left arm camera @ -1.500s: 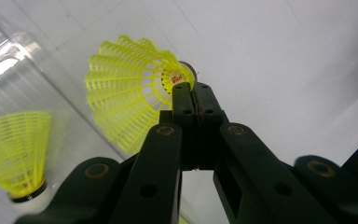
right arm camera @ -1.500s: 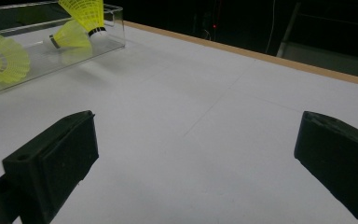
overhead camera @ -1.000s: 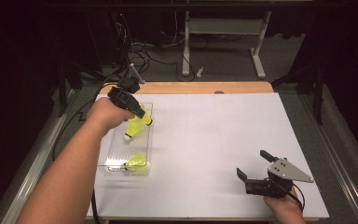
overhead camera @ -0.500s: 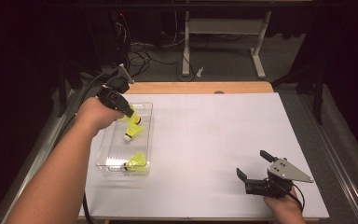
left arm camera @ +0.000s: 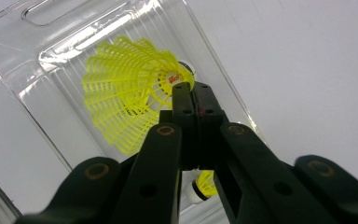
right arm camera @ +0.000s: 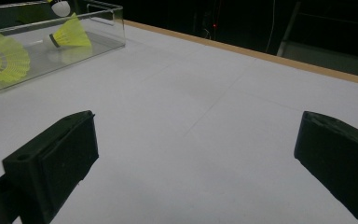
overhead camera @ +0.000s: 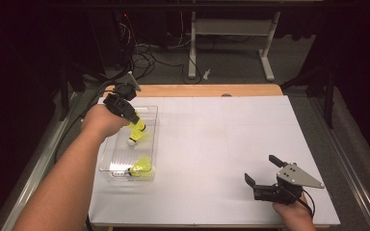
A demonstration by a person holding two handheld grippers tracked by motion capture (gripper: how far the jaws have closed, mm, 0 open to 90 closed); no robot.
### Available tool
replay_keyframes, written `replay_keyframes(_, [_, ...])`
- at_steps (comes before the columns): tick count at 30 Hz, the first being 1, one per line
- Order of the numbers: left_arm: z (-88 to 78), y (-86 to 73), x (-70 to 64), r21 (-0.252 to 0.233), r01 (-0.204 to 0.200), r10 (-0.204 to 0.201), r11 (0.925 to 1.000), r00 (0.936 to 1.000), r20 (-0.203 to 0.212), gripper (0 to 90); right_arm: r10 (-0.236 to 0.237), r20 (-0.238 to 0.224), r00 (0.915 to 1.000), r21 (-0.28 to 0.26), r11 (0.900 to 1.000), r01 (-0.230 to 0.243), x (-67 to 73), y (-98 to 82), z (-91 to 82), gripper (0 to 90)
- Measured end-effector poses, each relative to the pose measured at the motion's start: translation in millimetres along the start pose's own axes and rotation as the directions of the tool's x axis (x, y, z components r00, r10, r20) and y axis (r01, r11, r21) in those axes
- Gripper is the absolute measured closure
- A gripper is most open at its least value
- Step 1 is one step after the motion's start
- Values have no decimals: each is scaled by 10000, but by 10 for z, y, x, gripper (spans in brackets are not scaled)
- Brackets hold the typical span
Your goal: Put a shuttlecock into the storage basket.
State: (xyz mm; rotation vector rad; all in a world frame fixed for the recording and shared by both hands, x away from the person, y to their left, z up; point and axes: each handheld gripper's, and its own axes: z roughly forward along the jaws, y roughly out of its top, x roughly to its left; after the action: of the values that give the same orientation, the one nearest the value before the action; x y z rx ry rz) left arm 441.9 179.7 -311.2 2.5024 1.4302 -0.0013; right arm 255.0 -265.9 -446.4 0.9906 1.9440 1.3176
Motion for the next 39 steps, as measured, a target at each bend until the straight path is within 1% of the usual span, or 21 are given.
replay_keyframes(5, [93,3,-13,129,-61,63,9999,9999,-110,899,39,-20,10000,-36,10000,-39,-3,0,-4,2])
replay_keyframes(6, [111,5,-19,175,-99,103,9998,9997,-215,899,42,-4,10000,-28,10000,-42,-4,0,-5,2])
replay_keyframes(8, [133,12,-25,144,-89,92,9999,9998,-189,899,54,10,10000,-11,10000,-54,-5,0,-3,2])
replay_keyframes(9, [144,16,-33,175,-121,125,9998,9996,-253,899,42,7,10000,-12,10000,-42,-5,0,-3,2])
replay_keyframes(11, [166,22,-39,126,-88,90,9999,9998,-174,899,31,11,10000,-19,10000,-31,-2,2,-2,2])
replay_keyframes(12, [183,25,-47,116,-119,122,9999,9996,-258,899,19,-8,10000,-41,10000,-19,-2,1,0,2])
replay_keyframes(16, [250,29,-54,39,-68,69,10000,9994,-336,899,10,-2,10000,-40,10000,-10,-8,1,-2,2])
replay_keyframes(17, [270,31,-51,32,-43,44,10000,9996,-287,899,22,-2,10000,-31,10000,-22,-8,0,-3,2])
replay_keyframes(19, [311,37,-55,36,-39,40,10000,9994,-333,899,35,-5,10000,-27,10000,-35,-8,0,-5,2])
replay_keyframes(20, [330,39,-52,26,6,-5,10000,9997,-252,899,42,-5,10000,-23,10000,-42,-8,0,-6,2])
replay_keyframes(21, [356,45,-58,121,-43,46,9999,9995,-299,899,15,-3,10000,-20,10000,-15,-10,-1,-6,2])
replay_keyframes(22, [372,50,-65,94,-64,67,9999,9993,-375,899,10,0,10000,-22,10000,-10,-11,-1,-6,2])
replay_keyframes(23, [384,56,-66,67,-57,59,10000,9995,-322,899,22,0,10000,-31,10000,-22,-11,-1,-5,2])
replay_keyframes(25, [407,68,-74,-13,-58,58,10000,9992,-400,899,6,17,10000,-27,10000,-6,-13,-1,-4,2])
replay_keyframes(28, [449,89,-69,-87,-29,26,10000,9996,-279,899,27,30,10000,-16,10000,-27,-15,-1,-3,2])
replay_keyframes(30, [469,96,-72,-114,-6,3,9999,9996,-283,899,16,14,10000,-16,10000,-16,-15,-3,-2,2])
replay_keyframes(31, [478,101,-72,-46,-33,31,10000,9996,-287,899,7,21,10000,-5,10000,-7,-16,-3,-2,2])
replay_keyframes(33, [491,106,-79,-129,-28,24,9999,9993,-364,899,32,12,10000,-11,10000,-32,-19,-5,0,2])
replay_keyframes(34, [509,111,-81,-81,-36,33,10000,9996,-289,899,40,14,10000,-11,10000,-40,-19,-5,0,2])
replay_keyframes(37, [539,118,-98,-29,-67,66,10000,9990,-437,899,9,25,10000,-5,10000,-9,-19,-4,-2,2])
replay_keyframes(39, [563,123,-111,-80,-140,136,9999,9986,-514,899,5,19,10000,-16,10000,-5,-19,-4,-3,2])
